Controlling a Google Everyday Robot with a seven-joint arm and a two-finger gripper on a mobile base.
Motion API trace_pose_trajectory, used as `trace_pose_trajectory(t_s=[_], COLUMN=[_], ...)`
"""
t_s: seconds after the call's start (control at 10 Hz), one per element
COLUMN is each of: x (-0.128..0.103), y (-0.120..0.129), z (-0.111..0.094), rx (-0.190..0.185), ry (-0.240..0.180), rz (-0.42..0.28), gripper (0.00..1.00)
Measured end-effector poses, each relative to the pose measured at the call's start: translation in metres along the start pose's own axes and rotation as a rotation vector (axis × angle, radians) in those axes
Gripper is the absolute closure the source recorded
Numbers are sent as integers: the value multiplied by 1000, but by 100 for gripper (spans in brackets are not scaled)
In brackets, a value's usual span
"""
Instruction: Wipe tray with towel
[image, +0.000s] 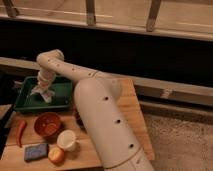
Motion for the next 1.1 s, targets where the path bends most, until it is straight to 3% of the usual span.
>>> trace_pose_trajectory(t_s=[0.2,0.5,0.7,0.9,1.0,1.1], x=[11,33,38,31,27,21], y=[27,28,6,-37,-51,-63], z=[0,-9,-18,-31,-35,-39], rx=[-7,24,54,69,63,34], ry=[7,19,15,-7,-15,-26], rz=[-9,29,63,91,90,82], gripper=[100,100,100,100,100,100])
